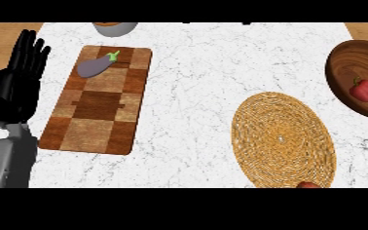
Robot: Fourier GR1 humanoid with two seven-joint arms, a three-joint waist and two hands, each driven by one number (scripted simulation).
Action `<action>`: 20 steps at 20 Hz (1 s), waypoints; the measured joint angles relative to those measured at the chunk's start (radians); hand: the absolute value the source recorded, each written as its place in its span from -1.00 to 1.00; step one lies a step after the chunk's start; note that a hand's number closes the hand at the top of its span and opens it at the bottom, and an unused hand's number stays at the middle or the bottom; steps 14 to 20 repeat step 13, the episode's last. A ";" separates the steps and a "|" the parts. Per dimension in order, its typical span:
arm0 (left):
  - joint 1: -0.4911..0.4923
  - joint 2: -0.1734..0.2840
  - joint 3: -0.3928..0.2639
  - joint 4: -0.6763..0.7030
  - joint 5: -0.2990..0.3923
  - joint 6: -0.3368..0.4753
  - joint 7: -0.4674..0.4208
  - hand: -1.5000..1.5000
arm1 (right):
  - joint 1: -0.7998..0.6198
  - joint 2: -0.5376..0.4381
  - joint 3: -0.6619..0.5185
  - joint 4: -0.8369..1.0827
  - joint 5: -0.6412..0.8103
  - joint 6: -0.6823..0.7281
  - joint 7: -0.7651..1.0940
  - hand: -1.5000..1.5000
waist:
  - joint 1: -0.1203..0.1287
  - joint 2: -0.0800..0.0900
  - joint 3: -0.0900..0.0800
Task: Pick the bell pepper from the placemat and place it in the bowl
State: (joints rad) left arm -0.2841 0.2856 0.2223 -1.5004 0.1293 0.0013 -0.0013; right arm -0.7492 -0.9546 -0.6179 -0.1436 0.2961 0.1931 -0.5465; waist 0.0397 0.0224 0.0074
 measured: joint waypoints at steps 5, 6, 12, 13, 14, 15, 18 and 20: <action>0.002 0.005 0.008 0.000 0.008 -0.006 0.003 0.00 | 0.055 -0.089 -0.070 0.032 -0.065 0.074 0.001 -1.00 | -0.005 0.002 0.003; 0.001 0.005 0.006 0.000 0.007 -0.007 0.001 0.00 | 0.065 -0.101 -0.081 0.036 -0.075 0.087 0.002 -1.00 | -0.005 0.002 0.003; 0.017 0.001 0.016 -0.007 0.012 -0.003 -0.009 0.00 | 0.161 -0.160 -0.134 0.052 -0.124 0.185 -0.053 -1.00 | -0.016 0.004 0.008; 0.016 0.003 0.018 -0.008 0.011 -0.002 -0.010 0.00 | 0.174 -0.165 -0.140 0.053 -0.130 0.198 -0.061 -1.00 | -0.017 0.004 0.009; 0.016 0.003 0.018 -0.008 0.011 -0.002 -0.010 0.00 | 0.174 -0.165 -0.140 0.053 -0.130 0.198 -0.061 -1.00 | -0.017 0.004 0.009; 0.016 0.003 0.018 -0.008 0.011 -0.002 -0.010 0.00 | 0.174 -0.165 -0.140 0.053 -0.130 0.198 -0.061 -1.00 | -0.017 0.004 0.009; 0.016 0.003 0.018 -0.008 0.011 -0.002 -0.010 0.00 | 0.174 -0.165 -0.140 0.053 -0.130 0.198 -0.061 -1.00 | -0.017 0.004 0.009; 0.016 0.003 0.018 -0.008 0.011 -0.002 -0.010 0.00 | 0.174 -0.165 -0.140 0.053 -0.130 0.198 -0.061 -1.00 | -0.017 0.004 0.009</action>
